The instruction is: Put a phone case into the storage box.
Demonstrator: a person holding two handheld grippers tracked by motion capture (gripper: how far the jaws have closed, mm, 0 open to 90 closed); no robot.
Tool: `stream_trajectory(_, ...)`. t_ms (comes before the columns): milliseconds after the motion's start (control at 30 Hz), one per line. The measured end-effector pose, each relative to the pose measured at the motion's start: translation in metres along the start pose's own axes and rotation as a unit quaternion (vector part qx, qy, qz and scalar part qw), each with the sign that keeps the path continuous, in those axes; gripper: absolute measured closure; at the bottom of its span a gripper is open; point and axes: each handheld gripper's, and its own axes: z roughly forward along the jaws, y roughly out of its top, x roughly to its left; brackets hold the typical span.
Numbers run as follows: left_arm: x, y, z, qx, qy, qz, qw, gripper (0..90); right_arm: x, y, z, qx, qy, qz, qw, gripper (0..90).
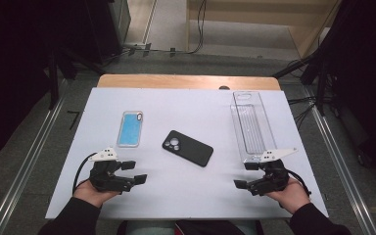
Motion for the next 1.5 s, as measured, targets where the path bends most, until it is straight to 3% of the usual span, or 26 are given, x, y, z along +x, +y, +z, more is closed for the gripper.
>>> stream_trajectory(300, 0.001, 0.002, -0.001, 0.001, 0.001, -0.025, 0.9997, 25.0, 0.001, 0.0, 0.002, 0.004, 0.002, 0.0, 1.0, 13.4)
stream_trajectory(433, 0.0, 0.004, -0.003, 0.001, 0.022, -0.029, 0.9993, 25.0, 0.0, 0.0, 0.001, 0.003, 0.001, 0.0, 1.0, 13.4)
stream_trajectory(700, 0.002, 0.007, -0.007, -0.023, 0.049, -0.047, 0.9974, 24.8, 0.0, 0.0, 0.001, 0.001, -0.001, 0.0, 1.0, 13.4)
stream_trajectory(800, 0.003, 0.008, -0.007, -0.018, 0.063, -0.041, 0.997, 22.1, -0.001, 0.0, 0.0, 0.0, -0.002, 0.0, 1.0, 13.4)
stream_trajectory(833, 0.003, 0.01, -0.006, -0.01, 0.083, -0.039, 0.9958, 14.4, -0.001, 0.0, 0.0, 0.001, -0.002, 0.001, 1.0, 13.4)
stream_trajectory(933, 0.005, 0.011, -0.006, -0.008, 0.088, -0.038, 0.9954, 10.2, -0.001, 0.0, 0.0, 0.001, -0.002, 0.001, 1.0, 13.4)
stream_trajectory(967, 0.006, 0.012, -0.005, -0.007, 0.089, -0.048, 0.9948, 0.2, -0.001, 0.0, 0.0, 0.001, -0.003, 0.001, 1.0, 13.4)
stream_trajectory(1133, 0.008, 0.014, -0.003, -0.009, 0.09, -0.052, 0.9946, 0.0, -0.001, 0.0, -0.001, 0.0, -0.003, 0.001, 1.0, 13.3)
stream_trajectory(1300, 0.011, 0.02, -0.002, -0.006, 0.113, -0.055, 0.9921, 0.0, -0.001, 0.0, -0.001, -0.001, -0.002, 0.001, 1.0, 13.4)
stream_trajectory(1400, 0.013, 0.024, -0.001, -0.004, 0.138, -0.059, 0.9887, 0.0, -0.001, 0.0, -0.001, -0.001, -0.002, 0.001, 1.0, 13.3)
stream_trajectory(1500, 0.017, 0.027, 0.001, -0.006, 0.146, -0.066, 0.987, 0.0, -0.001, 0.0, -0.001, -0.002, -0.002, 0.003, 1.0, 13.3)
